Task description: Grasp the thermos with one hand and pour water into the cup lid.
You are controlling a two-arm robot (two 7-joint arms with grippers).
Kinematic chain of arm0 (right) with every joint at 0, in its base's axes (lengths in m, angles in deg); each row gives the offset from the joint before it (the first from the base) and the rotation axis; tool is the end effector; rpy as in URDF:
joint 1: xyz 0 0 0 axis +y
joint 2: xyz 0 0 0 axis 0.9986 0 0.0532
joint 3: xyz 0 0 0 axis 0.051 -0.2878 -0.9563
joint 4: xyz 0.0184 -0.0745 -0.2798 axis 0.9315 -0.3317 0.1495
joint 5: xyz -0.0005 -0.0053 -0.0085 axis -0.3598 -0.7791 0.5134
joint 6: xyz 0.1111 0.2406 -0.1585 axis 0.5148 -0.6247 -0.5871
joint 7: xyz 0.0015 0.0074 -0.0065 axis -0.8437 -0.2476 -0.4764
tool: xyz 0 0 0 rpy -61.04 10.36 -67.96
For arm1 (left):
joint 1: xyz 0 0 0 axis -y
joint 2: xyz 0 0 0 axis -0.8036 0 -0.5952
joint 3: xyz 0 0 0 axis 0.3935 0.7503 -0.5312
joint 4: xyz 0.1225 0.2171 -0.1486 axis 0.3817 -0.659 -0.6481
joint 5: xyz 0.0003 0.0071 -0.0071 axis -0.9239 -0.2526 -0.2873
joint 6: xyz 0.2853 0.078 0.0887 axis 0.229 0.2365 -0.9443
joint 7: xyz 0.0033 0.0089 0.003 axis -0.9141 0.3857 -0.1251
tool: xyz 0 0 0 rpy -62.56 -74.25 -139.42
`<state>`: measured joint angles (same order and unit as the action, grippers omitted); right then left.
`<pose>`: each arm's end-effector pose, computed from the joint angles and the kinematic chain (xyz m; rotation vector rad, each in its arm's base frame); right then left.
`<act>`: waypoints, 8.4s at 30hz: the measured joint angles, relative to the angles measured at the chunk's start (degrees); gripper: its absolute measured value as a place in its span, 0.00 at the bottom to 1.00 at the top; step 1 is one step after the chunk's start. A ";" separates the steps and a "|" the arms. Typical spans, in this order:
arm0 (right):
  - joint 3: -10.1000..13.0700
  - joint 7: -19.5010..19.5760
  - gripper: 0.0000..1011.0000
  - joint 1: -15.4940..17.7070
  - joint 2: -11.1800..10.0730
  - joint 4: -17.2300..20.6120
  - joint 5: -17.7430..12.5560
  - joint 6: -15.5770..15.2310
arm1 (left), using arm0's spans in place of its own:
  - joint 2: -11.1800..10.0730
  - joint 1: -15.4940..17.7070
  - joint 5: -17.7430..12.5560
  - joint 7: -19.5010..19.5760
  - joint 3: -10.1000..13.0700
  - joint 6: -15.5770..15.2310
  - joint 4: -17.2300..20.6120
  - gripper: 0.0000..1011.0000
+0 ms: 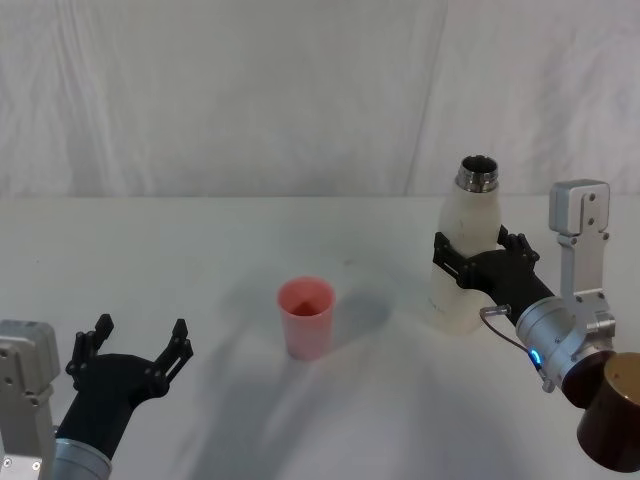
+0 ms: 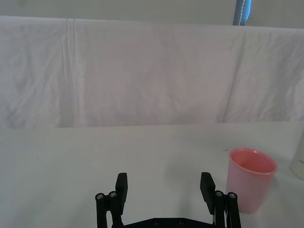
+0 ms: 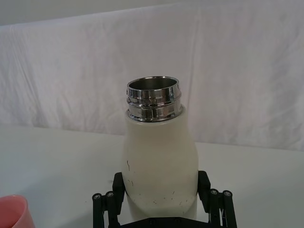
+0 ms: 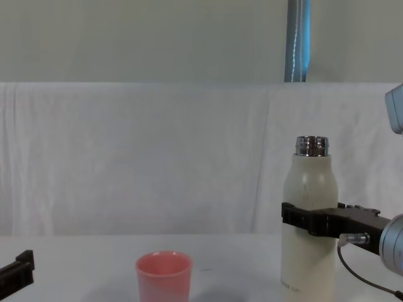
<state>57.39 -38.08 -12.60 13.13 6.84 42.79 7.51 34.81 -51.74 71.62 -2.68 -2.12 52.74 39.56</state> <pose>0.3998 0.0467 -0.2603 0.0165 0.0780 -1.2223 0.2529 0.0375 -0.2854 -0.0379 0.0140 1.4461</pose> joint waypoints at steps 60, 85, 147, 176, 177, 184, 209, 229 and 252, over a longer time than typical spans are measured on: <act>-13.54 -3.90 0.94 -5.83 -12.02 -1.88 30.46 19.42 | 0.00 0.00 0.00 0.00 0.00 0.00 0.00 0.99; -16.10 -2.11 0.94 -8.20 -11.82 -5.67 35.23 21.85 | 0.00 0.00 0.00 0.00 0.00 0.00 0.00 0.99; -25.81 0.84 0.94 -15.73 -13.91 -8.91 51.24 20.11 | 0.01 0.00 0.00 0.00 0.00 0.00 0.00 0.99; -27.88 3.46 0.94 -20.41 -12.80 -14.75 55.01 19.11 | 0.00 0.00 0.00 0.00 0.00 0.00 0.00 0.99; -27.99 3.52 0.94 -20.46 -12.90 -14.76 55.19 19.01 | 0.00 0.00 0.00 0.00 0.00 0.00 0.00 0.99; -28.42 3.63 0.94 -20.45 -13.32 -14.56 55.83 18.70 | 0.00 0.00 0.00 0.00 0.00 0.00 0.00 0.99; -30.32 4.04 0.94 -20.34 -14.14 -13.73 58.65 17.85 | 0.00 0.00 0.00 0.00 0.00 0.00 0.00 0.99; -30.83 4.13 0.94 -20.90 -14.14 -13.98 59.49 17.21 | 0.00 0.00 0.00 0.00 0.00 0.00 0.00 0.99; -31.11 4.40 0.94 -21.53 -13.96 -14.95 59.70 17.46 | 0.00 0.00 0.00 0.00 0.00 0.00 0.00 0.99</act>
<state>26.28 -33.69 -34.13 -0.83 -8.11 102.49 24.97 34.81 -51.74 71.62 -2.68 -2.12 52.74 39.56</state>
